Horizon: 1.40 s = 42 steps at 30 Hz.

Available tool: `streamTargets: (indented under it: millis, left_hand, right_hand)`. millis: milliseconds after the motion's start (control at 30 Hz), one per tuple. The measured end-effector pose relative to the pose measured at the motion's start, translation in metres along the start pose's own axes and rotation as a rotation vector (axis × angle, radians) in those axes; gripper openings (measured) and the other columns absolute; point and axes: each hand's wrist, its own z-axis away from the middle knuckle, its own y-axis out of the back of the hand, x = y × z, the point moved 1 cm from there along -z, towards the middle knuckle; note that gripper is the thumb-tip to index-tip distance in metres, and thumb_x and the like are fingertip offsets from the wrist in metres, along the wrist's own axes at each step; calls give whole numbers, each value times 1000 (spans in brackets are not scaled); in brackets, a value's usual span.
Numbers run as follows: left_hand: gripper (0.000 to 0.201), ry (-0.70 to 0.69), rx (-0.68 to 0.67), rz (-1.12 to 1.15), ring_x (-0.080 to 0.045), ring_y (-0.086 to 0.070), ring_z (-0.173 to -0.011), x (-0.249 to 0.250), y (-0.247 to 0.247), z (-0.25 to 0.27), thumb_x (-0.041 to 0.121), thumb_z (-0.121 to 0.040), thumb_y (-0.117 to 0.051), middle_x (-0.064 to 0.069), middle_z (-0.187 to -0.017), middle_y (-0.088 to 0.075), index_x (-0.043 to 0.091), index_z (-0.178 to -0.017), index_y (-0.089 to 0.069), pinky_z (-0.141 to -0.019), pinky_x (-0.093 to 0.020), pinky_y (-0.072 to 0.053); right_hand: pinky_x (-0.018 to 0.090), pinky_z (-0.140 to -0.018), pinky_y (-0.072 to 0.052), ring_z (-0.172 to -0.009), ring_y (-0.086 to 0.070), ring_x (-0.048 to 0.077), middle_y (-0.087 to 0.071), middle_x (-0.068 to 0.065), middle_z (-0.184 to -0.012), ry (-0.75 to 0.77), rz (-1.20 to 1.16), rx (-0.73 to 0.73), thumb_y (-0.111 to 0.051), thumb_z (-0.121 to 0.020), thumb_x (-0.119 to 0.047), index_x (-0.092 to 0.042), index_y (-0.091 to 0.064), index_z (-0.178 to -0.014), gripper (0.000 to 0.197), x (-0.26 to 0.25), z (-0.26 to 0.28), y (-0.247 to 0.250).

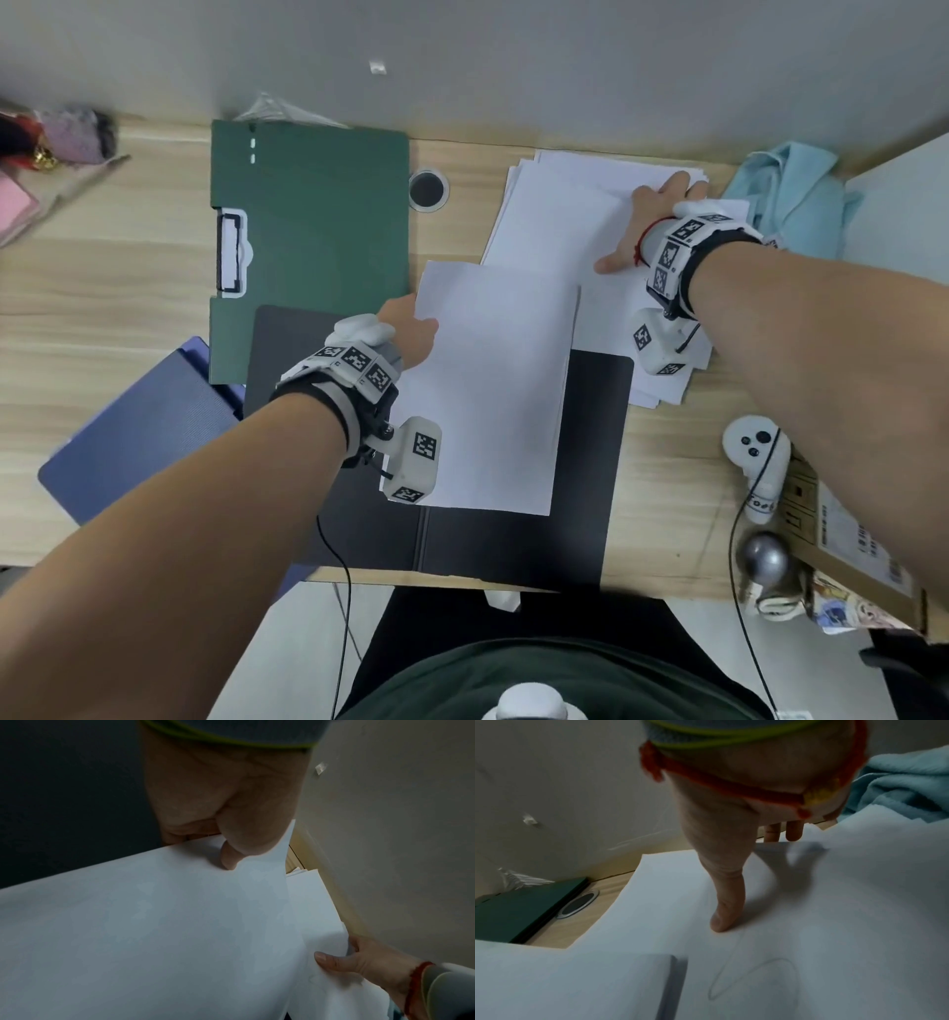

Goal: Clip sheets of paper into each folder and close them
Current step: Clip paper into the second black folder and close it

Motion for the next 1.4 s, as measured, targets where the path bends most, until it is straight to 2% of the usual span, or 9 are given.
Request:
streamTargets:
  millis: [233,433,633,733,900,1000,1167,1300,1400]
  left_hand:
    - [26,48,44,100,-25,-44,-80,4,6,4,6,-96,-44,-1,-68,-42,8,-70,-42,-53,-22,-29]
    - [32,-6,122,446,-25,-55,-89,14,19,17,21,-100,-41,-7,-104,-60,4,-119,-60,-75,-29,-43]
    - [31,4,323,797,-13,-48,-62,31,47,29,25,-97,-47,5,-67,-54,14,-69,-52,-65,-29,-40]
    - [29,6,349,862,-15,-47,-65,34,62,35,25,-95,-48,3,-70,-53,13,-69,-49,-67,-30,-40]
    - [36,-24,414,766,-16,-38,-58,24,81,45,25,-94,-44,0,-63,-41,14,-61,-37,-60,-30,-34]
    - [39,-16,412,712,-22,-40,-67,8,84,49,30,-91,-44,-3,-63,-39,12,-58,-35,-65,-34,-34]
    - [43,57,433,536,-25,-37,-67,-23,92,58,31,-97,-40,-6,-65,-37,7,-61,-35,-72,-33,-28]
    - [47,80,431,360,-26,-40,-76,-49,87,60,32,-101,-35,-14,-74,-44,4,-65,-39,-67,-33,-28]
    - [50,99,435,300,-25,-38,-74,-45,83,67,35,-103,-35,-7,-65,-36,8,-62,-34,-56,-28,-26]
  right_hand:
    - [36,-84,-52,-103,-63,33,-67,12,-116,103,-283,18,-72,-80,-35,-12,-62,-124,51,0,13,26]
    - [31,-83,-50,-99,-65,31,-66,8,-120,224,-416,96,-63,-92,-31,-16,-63,-128,39,4,39,55]
    - [31,-83,-51,-89,-62,24,-65,1,-96,330,-743,172,-63,-91,-32,-22,-70,-111,24,17,66,75]
    - [29,-86,-52,-87,-62,17,-70,1,-99,359,-956,185,-64,-91,-29,-24,-71,-113,23,22,81,78]
    - [39,-75,-55,-74,-53,15,-64,2,-85,340,-1066,289,-63,-90,-26,-12,-72,-104,22,30,107,81]
    - [31,-67,-47,-73,-48,21,-55,9,-81,326,-907,363,-56,-95,-19,-6,-70,-106,22,34,117,77]
    - [20,-82,-38,-105,-61,29,-68,12,-114,247,-831,418,-54,-98,-22,-20,-66,-125,29,34,117,62]
    - [27,-69,-44,-73,-48,22,-54,3,-69,194,-960,361,-55,-93,-20,-17,-64,-81,15,35,113,52]
    - [27,-69,-42,-74,-49,18,-55,2,-79,156,-1107,271,-55,-89,-20,-13,-69,-97,18,28,119,38]
